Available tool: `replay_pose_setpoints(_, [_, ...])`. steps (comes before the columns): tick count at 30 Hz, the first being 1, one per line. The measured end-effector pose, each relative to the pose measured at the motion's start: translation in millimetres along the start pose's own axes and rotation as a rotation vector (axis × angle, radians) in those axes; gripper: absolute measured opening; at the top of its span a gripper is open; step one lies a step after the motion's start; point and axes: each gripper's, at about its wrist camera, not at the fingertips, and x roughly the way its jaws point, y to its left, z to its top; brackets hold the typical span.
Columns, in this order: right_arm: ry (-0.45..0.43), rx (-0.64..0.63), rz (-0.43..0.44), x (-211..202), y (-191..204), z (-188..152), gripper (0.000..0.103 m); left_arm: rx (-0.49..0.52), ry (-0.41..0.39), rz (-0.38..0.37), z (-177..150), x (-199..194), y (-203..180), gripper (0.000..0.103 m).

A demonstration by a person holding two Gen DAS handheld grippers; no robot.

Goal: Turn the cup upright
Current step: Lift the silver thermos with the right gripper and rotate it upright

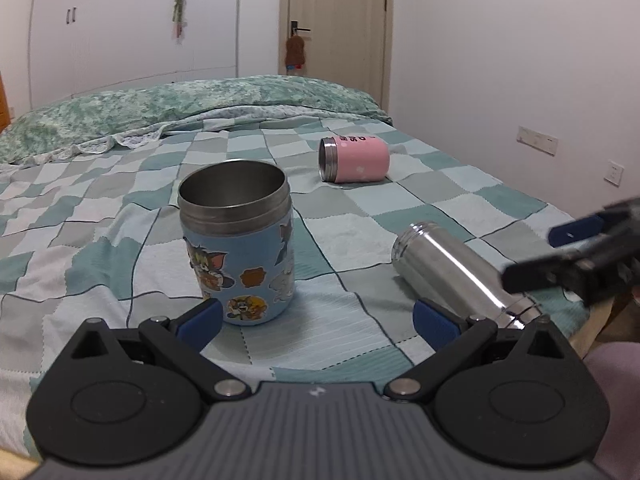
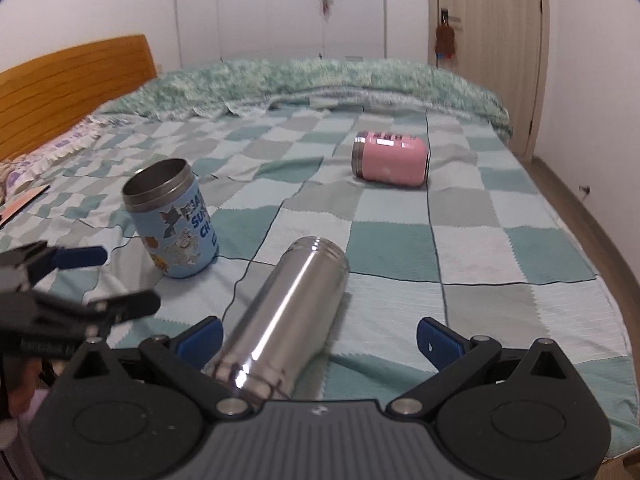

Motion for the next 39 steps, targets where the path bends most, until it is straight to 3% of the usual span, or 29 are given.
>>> replay_pose_setpoints(14, [0.301,0.191,-0.1,99,10,54,0.103,0.037,0.017,-0.051,-3,31,25,0.103])
replay_pose_setpoints(16, [0.346,0.228,-0.114,111,6,55,0.099,0.03,0.019,-0.052,-4,33,27,0.103])
replay_pose_setpoints(20, [0.383,0.267,-0.082,122,1,58,0.062,0.01,0.016,-0.054,-6,32,30,0.103])
replay_pose_setpoints(21, [0.377,0.272,-0.052,120,0,58,0.061,0.008,0.015,-0.054,-6,31,30,0.103])
replay_pose_setpoints(26, [0.251,0.245,0.039,86,-2,55,0.061,0.002,0.008,-0.053,-6,27,29,0.103])
replay_pose_setpoints(32, [-0.012,0.188,0.139,17,-6,42,0.061,-0.011,-0.02,-0.067,-4,17,24,0.103])
replay_pose_setpoints(39, [-0.322,0.096,0.132,-29,-13,32,0.061,-0.024,-0.048,-0.066,2,6,13,0.103])
